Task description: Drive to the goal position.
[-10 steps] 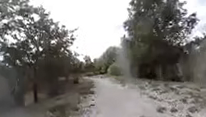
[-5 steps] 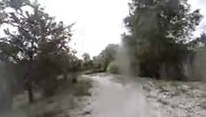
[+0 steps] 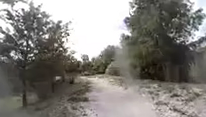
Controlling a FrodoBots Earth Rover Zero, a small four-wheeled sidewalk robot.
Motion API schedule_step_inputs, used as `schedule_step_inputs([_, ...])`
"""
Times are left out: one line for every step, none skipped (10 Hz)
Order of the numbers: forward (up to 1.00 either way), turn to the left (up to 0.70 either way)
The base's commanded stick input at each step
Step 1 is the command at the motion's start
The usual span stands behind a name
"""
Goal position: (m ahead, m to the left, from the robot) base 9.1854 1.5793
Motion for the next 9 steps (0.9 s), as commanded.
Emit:
schedule_step_inputs([0.59, 0.01])
schedule_step_inputs([0.59, 0.01])
schedule_step_inputs([0.59, 0.01])
schedule_step_inputs([0.59, 0.01])
schedule_step_inputs([0.59, 0.01])
schedule_step_inputs([0.59, 0.01])
schedule_step_inputs([0.59, 0.01])
schedule_step_inputs([0.59, 0.01])
schedule_step_inputs([0.59, 0.01])
